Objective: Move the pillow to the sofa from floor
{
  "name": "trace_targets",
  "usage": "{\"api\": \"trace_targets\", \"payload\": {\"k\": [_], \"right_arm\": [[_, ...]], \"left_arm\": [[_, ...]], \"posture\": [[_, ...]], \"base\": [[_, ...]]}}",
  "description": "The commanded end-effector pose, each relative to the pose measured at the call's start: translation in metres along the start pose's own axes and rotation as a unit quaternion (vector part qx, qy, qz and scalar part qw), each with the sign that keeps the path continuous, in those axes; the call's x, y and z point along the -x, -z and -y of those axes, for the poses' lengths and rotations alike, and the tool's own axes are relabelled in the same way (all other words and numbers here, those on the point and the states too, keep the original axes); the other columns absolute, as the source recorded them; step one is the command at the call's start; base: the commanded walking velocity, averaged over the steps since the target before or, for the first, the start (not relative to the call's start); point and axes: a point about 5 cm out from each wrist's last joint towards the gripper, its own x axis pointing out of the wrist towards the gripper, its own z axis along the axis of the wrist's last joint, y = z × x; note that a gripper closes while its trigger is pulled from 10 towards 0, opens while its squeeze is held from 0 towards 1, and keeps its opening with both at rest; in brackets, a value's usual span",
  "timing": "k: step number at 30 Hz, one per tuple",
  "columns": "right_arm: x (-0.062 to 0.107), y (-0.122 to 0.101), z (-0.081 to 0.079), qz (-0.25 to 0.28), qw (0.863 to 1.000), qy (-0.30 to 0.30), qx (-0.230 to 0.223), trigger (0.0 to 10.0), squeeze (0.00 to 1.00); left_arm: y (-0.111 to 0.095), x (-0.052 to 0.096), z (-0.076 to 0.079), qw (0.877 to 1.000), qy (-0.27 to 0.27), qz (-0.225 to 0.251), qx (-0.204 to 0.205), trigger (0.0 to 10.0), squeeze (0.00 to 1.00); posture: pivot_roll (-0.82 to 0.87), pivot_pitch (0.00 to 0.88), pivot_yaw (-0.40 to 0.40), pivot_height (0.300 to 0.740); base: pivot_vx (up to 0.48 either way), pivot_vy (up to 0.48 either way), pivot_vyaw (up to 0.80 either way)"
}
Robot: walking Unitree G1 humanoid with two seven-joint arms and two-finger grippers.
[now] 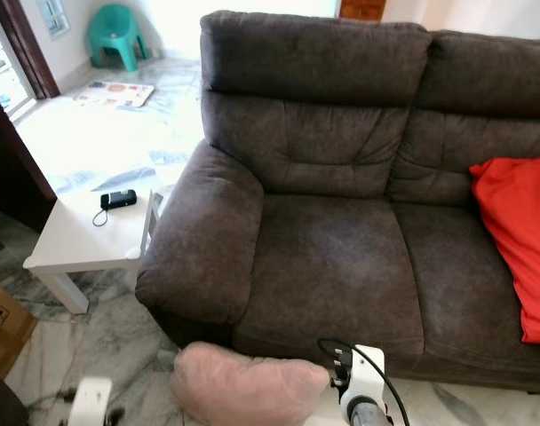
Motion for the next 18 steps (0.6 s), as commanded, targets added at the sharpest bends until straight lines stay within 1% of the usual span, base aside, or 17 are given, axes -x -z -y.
{"api": "trace_targets", "payload": {"k": [1, 2, 3, 6, 9, 11, 13, 14, 16, 18], "right_arm": [[-0.001, -0.009, 0.001, 0.028, 1.0, 0.003, -0.009, 10.0, 0.0], [-0.003, -0.019, 0.001, 0.058, 0.998, 0.002, -0.012, 10.0, 0.0], [-0.003, -0.023, 0.001, 0.073, 0.997, 0.002, -0.016, 10.0, 0.0], [-0.003, -0.039, 0.001, 0.123, 0.992, 0.0, -0.021, 10.0, 0.0], [0.003, -0.061, 0.002, 0.203, 0.979, 0.002, -0.025, 10.0, 0.0], [0.011, -0.074, 0.004, 0.251, 0.967, 0.006, -0.03, 10.0, 0.0], [0.017, -0.084, 0.005, 0.284, 0.959, 0.011, -0.026, 10.0, 0.0], [0.018, -0.086, 0.004, 0.29, 0.957, 0.012, -0.025, 10.0, 0.0], [0.022, -0.096, -0.001, 0.313, 0.95, 0.002, -0.004, 10.0, 0.0], [0.025, -0.101, -0.004, 0.325, 0.946, -0.003, 0.012, 10.0, 0.0]], "left_arm": [[-0.022, -0.004, 0.003, 0.998, -0.01, 0.066, -0.003, 10.0, 0.0], [-0.056, -0.007, 0.0, 0.988, -0.025, 0.153, 0.002, 10.0, 0.0], [-0.07, -0.007, -0.001, 0.982, -0.031, 0.188, 0.004, 10.0, 0.0], [-0.107, -0.002, -0.002, 0.963, -0.034, 0.269, -0.003, 10.0, 0.0], [-0.143, 0.008, -0.003, 0.941, -0.035, 0.336, -0.001, 10.0, 0.0], [-0.159, 0.015, -0.005, 0.929, -0.037, 0.369, -0.002, 10.0, 0.0], [-0.169, 0.022, -0.005, 0.921, -0.04, 0.387, -0.002, 10.0, 0.0], [-0.17, 0.025, -0.005, 0.92, -0.041, 0.39, 0.0, 10.0, 0.0], [-0.172, 0.03, -0.001, 0.917, -0.038, 0.396, -0.006, 10.0, 0.0], [-0.173, 0.034, 0.001, 0.918, -0.037, 0.396, 0.0, 10.0, 0.0]], "posture": [[0.01, 0.0, -0.067, 0.74], [0.01, 0.0, -0.069, 0.74], [0.01, 0.0, -0.069, 0.74], [0.02, 0.0, -0.074, 0.74], [0.02, 0.0, -0.073, 0.74], [0.02, 0.0, -0.072, 0.74], [0.02, 0.0, -0.068, 0.74], [0.02, 0.0, -0.068, 0.74], [0.02, 0.0, -0.067, 0.74], [0.02, 0.0, -0.067, 0.74]], "base": [[0.0, 0.0, 0.0], [0.0, 0.0, 0.0], [0.0, 0.0, 0.0], [0.0, 0.0, 0.0], [0.0, 0.0, 0.0], [0.0, 0.0, 0.0], [0.0, 0.0, 0.0], [0.0, 0.0, 0.0], [0.0, 0.0, 0.0], [0.0, 0.0, 0.0]]}}
